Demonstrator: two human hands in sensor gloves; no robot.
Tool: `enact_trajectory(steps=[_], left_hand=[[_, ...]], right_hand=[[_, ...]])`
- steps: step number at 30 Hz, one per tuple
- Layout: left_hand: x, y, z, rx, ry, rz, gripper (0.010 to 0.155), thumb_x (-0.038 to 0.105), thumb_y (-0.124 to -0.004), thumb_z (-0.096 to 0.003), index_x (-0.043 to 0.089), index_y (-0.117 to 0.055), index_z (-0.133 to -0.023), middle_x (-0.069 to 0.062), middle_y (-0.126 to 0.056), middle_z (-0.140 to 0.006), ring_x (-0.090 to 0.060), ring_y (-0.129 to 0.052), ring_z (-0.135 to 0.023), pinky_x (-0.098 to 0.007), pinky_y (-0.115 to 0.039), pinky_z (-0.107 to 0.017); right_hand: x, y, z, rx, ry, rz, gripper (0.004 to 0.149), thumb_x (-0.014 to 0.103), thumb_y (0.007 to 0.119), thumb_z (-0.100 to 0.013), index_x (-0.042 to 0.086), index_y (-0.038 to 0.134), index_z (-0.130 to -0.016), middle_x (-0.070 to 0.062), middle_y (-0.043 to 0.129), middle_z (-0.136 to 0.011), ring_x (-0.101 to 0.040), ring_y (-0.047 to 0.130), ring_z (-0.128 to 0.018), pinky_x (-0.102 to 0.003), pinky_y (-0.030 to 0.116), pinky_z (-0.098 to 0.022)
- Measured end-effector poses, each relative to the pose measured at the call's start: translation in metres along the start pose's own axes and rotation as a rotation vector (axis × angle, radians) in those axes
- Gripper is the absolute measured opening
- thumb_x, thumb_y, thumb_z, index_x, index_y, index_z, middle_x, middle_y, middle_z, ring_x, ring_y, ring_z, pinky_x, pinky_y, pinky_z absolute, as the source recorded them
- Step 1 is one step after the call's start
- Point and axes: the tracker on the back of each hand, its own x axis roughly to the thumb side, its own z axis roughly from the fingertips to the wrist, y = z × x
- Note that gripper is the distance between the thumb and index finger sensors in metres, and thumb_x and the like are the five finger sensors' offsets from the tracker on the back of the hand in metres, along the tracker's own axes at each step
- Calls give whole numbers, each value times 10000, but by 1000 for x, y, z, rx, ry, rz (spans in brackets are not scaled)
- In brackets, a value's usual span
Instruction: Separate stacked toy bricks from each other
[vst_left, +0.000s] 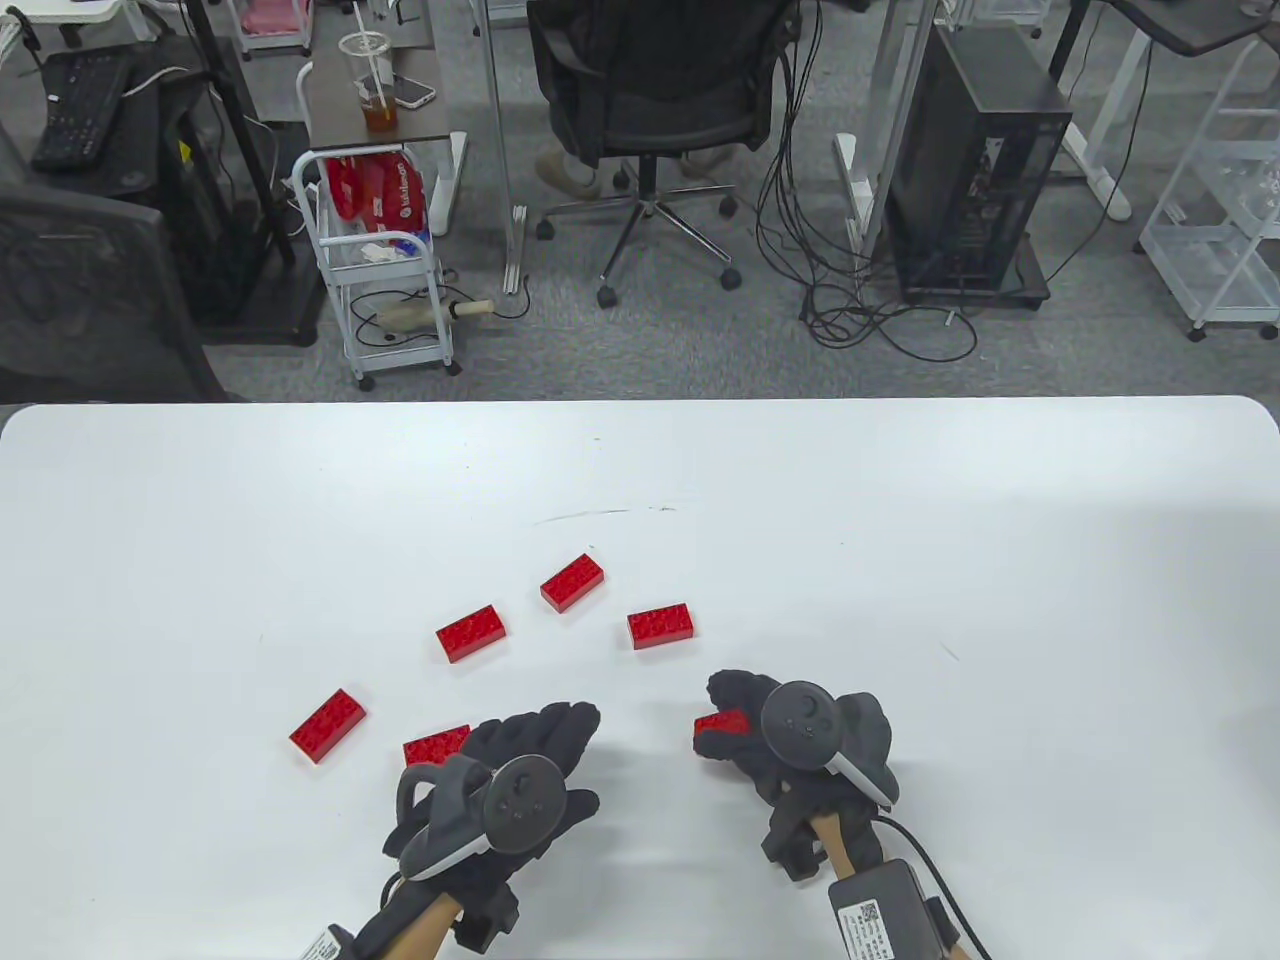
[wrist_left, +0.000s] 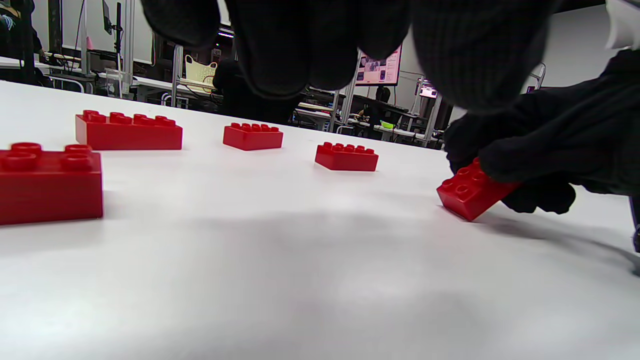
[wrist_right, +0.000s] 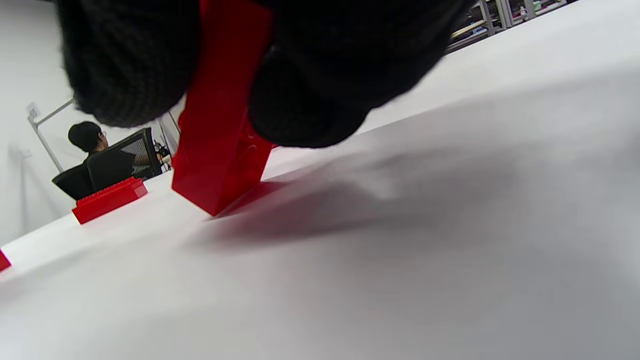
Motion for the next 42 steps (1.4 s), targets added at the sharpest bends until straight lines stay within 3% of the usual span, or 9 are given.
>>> enact_trajectory(steps=[6,11,20,26,29,35,39,42], left_hand=[[2,-4,-1,-20,-8,-10,808,575,-787,-429,320,-520,-1147,-6,-683,-1173,-269,-800,-1033,-534,-624,-798],[0,-7,-2,-43,-7,3,805,576,-786,-430,320,-523,-1147,-6,-681,-1174,-270,-799,-1034,-534,-623,-798],[-3,-16,-6,-87,11,10,801,575,-786,-429,320,-528,-1143,-4,-681,-1172,-268,-802,-1030,-531,-627,-796],[-12,-24,-11,-126,40,46,796,574,-786,-428,319,-537,-1139,-3,-686,-1168,-264,-806,-1026,-527,-632,-793],[-16,-23,-11,-121,54,58,793,573,-787,-428,319,-539,-1138,-4,-688,-1167,-263,-807,-1025,-526,-633,-792],[-17,-11,-5,-38,66,82,796,572,-787,-427,318,-536,-1139,-3,-685,-1168,-265,-807,-1024,-523,-629,-796],[-19,-3,-2,33,76,99,808,577,-779,-430,315,-516,-1147,-8,-672,-1176,-272,-788,-1039,-528,-618,-802],[-19,0,0,75,69,116,815,582,-775,-431,311,-505,-1151,-12,-665,-1180,-275,-779,-1045,-533,-613,-803]], right_hand=[[9,-1,2,5,-54,166,610,526,847,-403,262,771,-948,-61,886,-905,-152,1038,-386,-247,920,-211],[17,1,4,73,-117,387,617,494,809,-426,244,736,-986,-62,878,-930,-164,1040,-341,-242,908,-197],[24,10,8,72,-132,504,604,452,777,-435,228,729,-994,-74,874,-942,-143,1028,-361,-254,905,-208],[23,10,12,85,-130,530,619,494,749,-456,265,672,-1027,-47,835,-979,-152,1023,-450,-283,905,-282],[20,7,14,75,-129,509,696,537,737,-444,256,608,-1067,-53,816,-1002,-155,1023,-493,-288,907,-299],[19,-21,29,-79,-108,410,759,610,690,-434,221,603,-1080,-77,822,-989,-166,1023,-518,-301,909,-319],[16,-39,44,-140,-111,282,787,642,649,-452,196,587,-1097,-113,784,-1025,-261,989,-735,-418,890,-492],[11,-48,50,-220,-119,229,764,639,641,-462,183,628,-1075,-116,815,-993,-269,998,-728,-439,882,-511]])
